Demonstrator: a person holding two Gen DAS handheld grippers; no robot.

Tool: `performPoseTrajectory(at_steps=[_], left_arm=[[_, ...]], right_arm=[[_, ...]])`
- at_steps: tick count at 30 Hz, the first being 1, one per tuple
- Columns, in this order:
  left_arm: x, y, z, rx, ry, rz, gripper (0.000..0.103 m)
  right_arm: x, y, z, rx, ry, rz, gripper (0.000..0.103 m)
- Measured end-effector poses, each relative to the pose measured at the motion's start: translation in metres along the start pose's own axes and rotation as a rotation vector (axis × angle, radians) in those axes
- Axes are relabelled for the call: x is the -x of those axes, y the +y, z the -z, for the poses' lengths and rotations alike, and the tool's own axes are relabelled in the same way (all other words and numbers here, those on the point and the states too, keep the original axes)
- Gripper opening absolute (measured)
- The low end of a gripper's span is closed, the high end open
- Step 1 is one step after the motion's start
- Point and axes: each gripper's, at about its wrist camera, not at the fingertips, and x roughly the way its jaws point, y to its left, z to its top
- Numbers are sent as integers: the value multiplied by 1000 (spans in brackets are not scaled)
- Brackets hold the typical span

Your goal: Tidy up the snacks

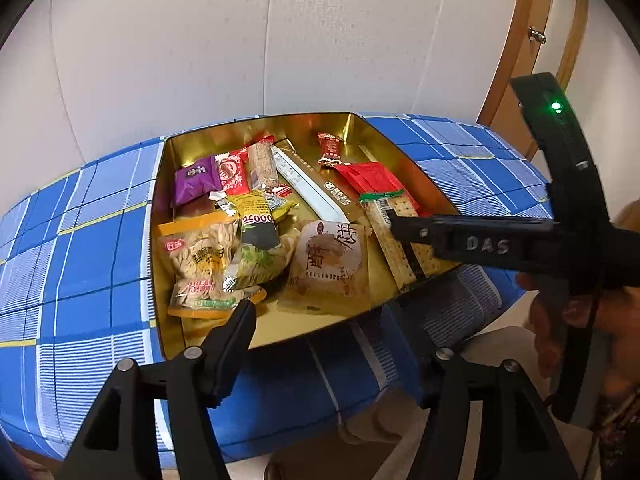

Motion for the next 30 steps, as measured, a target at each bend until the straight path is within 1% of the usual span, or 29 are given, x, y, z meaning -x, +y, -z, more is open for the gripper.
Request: performPoseTrajectory(at_steps=[1,2,4,7,9,11,13,16,20,22,26,30], left_arm=[[4,0,1,-2,-7,-8,72],[8,0,2,-2,-13,-16,79],[16,0,4,-6,-31,-40,88],[27,0,8,-14,-52,-71,89],[34,0,12,-18,-51,-82,93],[42,2,16,-19,-58,-90,99],[51,3,21,-21,-68,-94,102],[62,7,28,-10,-75,-100,103],[68,17,36,50,-47,-49,103],[71,21,39,72,-43,-35,103],[73,20,39,72,-49,-43,103],[76,19,39,62,-58,-42,103]], right_arm=[[3,1,1,-6,-9,-1,50],[11,4,3,-19,-33,3,50],[30,8,8,-45,-91,19,50],[56,14,22,-78,-171,78,53],[68,19,33,-86,-212,125,56],[78,25,46,-82,-243,170,59],[86,33,58,-71,-269,201,60],[96,45,79,-75,-295,264,61],[103,56,103,-66,-326,307,62],[107,59,111,-57,-360,336,62],[113,55,113,-82,-386,357,62],[111,54,113,-94,-374,347,62]])
